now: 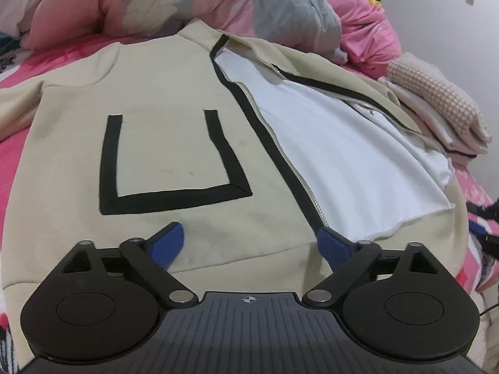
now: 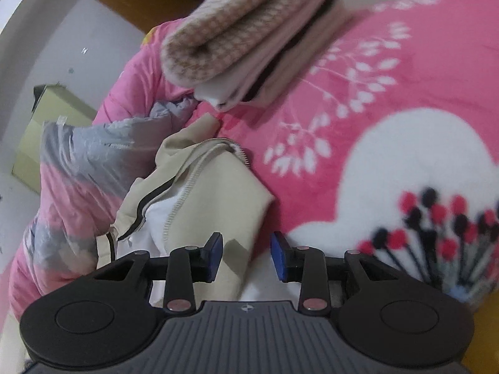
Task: Fold clothes
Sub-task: 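Open the right gripper and lay the hoodie front flat on the bed, then grasp the silver zipper pull at the hoodie hem with the right gripper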
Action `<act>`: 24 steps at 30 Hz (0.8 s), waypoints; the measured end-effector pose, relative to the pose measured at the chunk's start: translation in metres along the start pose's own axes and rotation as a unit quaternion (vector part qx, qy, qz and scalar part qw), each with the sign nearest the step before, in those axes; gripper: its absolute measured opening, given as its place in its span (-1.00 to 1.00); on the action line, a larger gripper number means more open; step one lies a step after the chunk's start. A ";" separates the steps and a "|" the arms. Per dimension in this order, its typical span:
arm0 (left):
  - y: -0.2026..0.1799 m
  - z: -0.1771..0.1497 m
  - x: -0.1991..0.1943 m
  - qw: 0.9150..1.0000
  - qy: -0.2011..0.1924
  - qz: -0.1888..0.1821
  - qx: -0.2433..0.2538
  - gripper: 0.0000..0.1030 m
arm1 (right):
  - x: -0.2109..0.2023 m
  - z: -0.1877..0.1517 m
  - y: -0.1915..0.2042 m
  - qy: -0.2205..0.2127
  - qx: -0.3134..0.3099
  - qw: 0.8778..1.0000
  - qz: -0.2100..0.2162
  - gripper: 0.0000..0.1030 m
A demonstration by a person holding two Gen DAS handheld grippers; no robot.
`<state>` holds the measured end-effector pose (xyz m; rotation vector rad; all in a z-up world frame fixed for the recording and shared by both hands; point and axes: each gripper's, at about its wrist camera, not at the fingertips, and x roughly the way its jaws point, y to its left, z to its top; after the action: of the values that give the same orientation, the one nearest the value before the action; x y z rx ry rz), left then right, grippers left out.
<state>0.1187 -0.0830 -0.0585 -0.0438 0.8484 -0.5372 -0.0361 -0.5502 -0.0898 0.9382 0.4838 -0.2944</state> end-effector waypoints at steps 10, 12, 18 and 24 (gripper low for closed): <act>0.007 0.002 -0.003 1.000 0.004 -0.011 -0.028 0.93 | -0.011 0.003 0.069 -0.075 -0.118 0.989 0.051 -0.97; 0.009 0.001 -0.003 0.999 0.004 -0.015 -0.032 0.93 | -0.024 -0.011 0.111 -0.084 -0.229 0.966 0.082 -0.97; 0.013 0.001 -0.005 0.999 0.001 -0.025 -0.043 0.93 | -0.012 -0.107 0.180 0.032 -0.507 0.856 0.092 -0.90; 0.017 0.000 -0.007 0.998 -0.003 -0.034 -0.054 0.93 | -0.014 -0.147 0.162 0.093 -0.513 0.852 0.032 -0.49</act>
<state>0.1221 -0.0650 -0.0579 -0.1734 0.8726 -0.5553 -0.0151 -0.3374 -0.0424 -0.0771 0.6792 0.1374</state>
